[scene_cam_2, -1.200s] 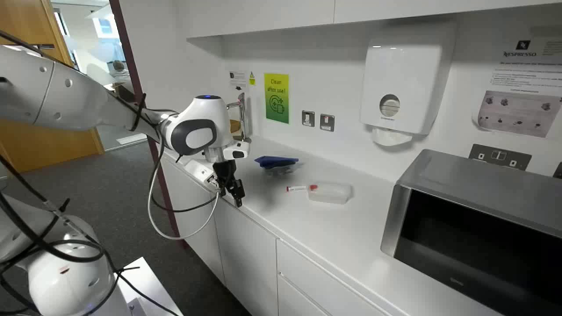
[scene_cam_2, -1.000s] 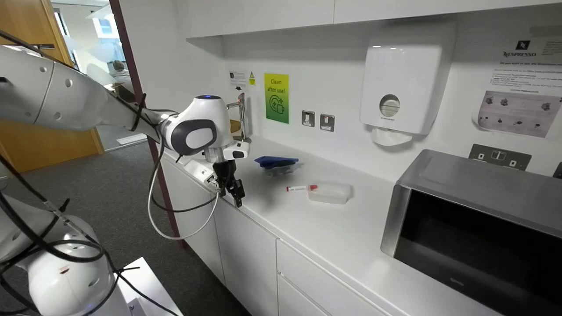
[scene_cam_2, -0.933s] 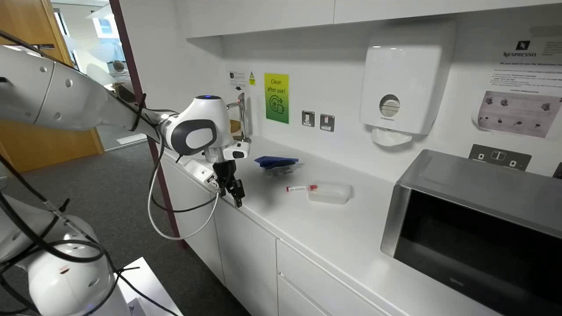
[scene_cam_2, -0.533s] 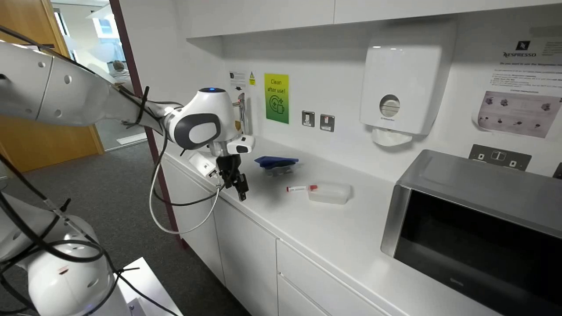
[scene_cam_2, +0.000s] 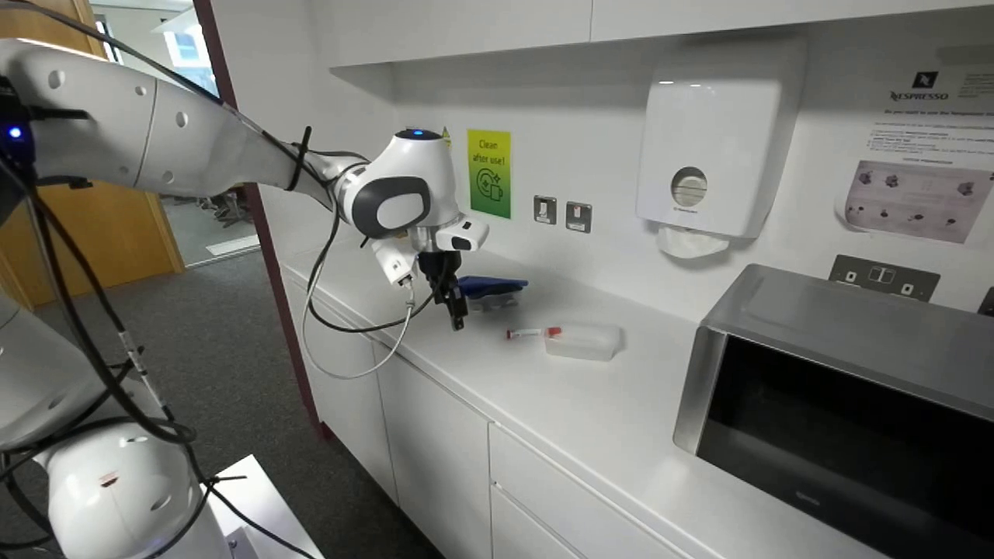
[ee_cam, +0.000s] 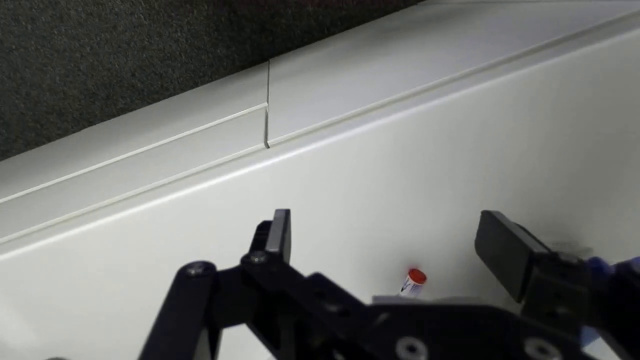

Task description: Put the marker in the lunchbox

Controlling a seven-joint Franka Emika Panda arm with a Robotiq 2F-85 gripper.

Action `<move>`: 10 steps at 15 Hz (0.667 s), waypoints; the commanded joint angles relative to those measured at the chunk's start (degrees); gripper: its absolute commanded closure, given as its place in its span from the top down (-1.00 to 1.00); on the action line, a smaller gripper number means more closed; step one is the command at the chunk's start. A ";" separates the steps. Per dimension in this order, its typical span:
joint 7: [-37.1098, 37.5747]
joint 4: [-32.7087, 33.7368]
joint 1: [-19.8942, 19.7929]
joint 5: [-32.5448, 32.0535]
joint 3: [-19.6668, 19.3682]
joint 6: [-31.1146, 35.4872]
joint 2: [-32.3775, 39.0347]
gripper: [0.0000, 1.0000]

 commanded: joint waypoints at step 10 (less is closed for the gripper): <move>2.24 8.05 -1.51 1.15 -0.21 0.01 8.69 1.00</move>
